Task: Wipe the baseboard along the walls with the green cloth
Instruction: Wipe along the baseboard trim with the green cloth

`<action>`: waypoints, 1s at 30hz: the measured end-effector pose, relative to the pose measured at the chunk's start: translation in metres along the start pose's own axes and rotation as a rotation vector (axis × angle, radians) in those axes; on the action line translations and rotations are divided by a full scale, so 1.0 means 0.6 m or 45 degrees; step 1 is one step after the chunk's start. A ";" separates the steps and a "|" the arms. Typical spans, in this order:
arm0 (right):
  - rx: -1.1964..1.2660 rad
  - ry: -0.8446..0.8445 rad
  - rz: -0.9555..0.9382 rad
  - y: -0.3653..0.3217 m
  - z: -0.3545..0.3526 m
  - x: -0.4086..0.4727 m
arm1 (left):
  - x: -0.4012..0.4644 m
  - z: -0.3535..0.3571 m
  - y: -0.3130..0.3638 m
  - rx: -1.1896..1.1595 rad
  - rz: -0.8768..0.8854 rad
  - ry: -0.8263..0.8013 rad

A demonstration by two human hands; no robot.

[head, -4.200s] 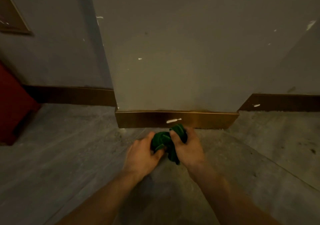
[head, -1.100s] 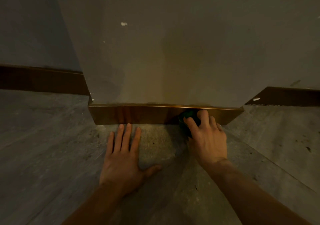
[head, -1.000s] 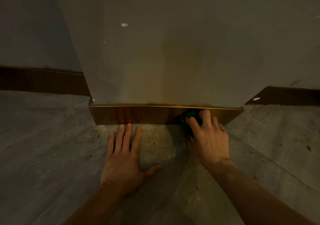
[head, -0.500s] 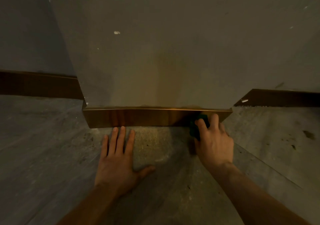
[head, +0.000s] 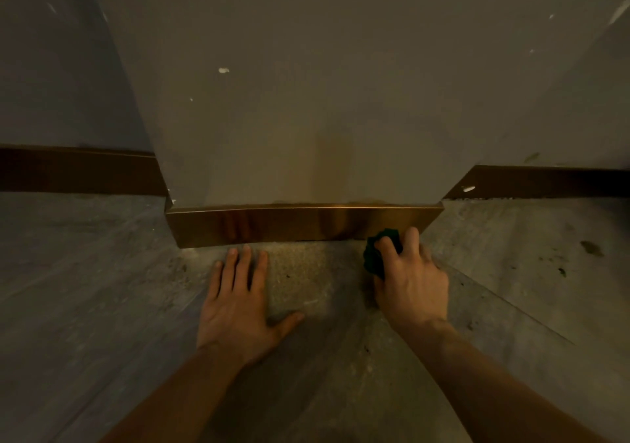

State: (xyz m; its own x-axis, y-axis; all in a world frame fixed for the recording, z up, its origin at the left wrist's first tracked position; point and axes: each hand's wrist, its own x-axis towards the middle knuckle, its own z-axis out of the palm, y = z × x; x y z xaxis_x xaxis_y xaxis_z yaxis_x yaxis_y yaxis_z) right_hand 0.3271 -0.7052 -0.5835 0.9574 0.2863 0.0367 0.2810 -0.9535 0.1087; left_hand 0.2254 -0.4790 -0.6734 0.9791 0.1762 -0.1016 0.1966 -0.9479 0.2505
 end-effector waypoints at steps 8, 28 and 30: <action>0.062 0.005 -0.007 -0.001 -0.025 -0.021 | -0.006 -0.032 0.028 -0.063 0.115 0.083; 0.795 -0.116 0.297 0.006 -0.089 -0.115 | -0.045 -0.141 0.102 -0.283 0.449 0.055; 0.903 -0.130 0.266 0.000 -0.098 -0.118 | -0.048 -0.146 0.111 -0.327 0.494 -0.037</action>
State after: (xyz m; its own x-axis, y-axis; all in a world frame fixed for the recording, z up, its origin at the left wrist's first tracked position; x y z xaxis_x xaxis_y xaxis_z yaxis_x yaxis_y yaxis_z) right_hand 0.2553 -0.7199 -0.5279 0.9872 0.1151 -0.1103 0.0342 -0.8288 -0.5585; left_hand 0.2146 -0.5241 -0.5695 0.9817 -0.1894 0.0204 -0.1736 -0.8454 0.5052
